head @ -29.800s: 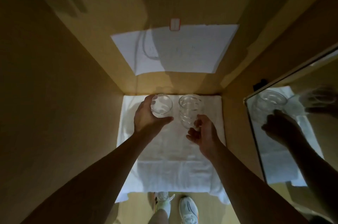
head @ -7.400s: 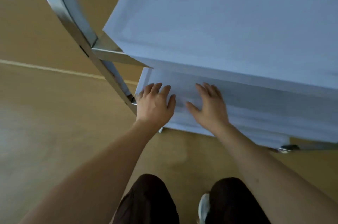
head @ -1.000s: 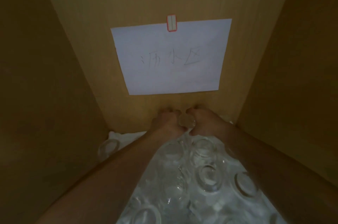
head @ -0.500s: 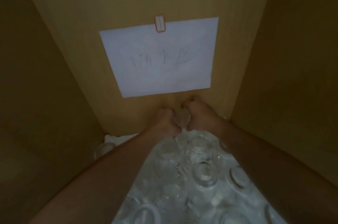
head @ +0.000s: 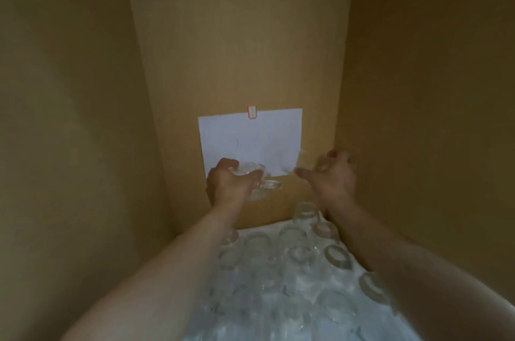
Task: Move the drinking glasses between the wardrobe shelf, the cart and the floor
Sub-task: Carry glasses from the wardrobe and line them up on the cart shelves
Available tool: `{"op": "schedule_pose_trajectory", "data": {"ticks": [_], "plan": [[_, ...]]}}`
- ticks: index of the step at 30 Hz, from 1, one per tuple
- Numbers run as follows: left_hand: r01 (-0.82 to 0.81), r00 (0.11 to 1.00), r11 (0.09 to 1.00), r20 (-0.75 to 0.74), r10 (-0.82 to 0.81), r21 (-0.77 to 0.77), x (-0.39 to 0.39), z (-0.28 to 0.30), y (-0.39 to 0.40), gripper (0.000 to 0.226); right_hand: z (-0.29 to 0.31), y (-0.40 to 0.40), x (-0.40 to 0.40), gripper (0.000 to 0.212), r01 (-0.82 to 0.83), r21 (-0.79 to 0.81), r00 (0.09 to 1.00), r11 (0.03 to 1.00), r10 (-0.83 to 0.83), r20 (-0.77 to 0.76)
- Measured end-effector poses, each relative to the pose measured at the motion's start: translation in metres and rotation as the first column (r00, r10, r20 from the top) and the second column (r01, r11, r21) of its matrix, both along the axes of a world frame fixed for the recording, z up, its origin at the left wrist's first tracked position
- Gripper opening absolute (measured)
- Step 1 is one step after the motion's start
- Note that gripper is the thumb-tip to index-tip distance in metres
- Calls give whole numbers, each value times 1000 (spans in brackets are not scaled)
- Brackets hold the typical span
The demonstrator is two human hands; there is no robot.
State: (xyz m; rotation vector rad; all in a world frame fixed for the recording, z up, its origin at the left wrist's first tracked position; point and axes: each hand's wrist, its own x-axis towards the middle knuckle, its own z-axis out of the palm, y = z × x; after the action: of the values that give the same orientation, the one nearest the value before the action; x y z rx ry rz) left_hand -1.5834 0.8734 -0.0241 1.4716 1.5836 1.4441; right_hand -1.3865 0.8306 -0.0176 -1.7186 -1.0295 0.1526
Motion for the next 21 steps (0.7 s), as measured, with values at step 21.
{"op": "schedule_pose_trajectory", "data": {"ticks": [21], "plan": [[799, 27, 590, 973, -231, 117, 7, 40, -231, 68, 28, -284, -45, 78, 221, 394, 943, 892, -93, -319]]}}
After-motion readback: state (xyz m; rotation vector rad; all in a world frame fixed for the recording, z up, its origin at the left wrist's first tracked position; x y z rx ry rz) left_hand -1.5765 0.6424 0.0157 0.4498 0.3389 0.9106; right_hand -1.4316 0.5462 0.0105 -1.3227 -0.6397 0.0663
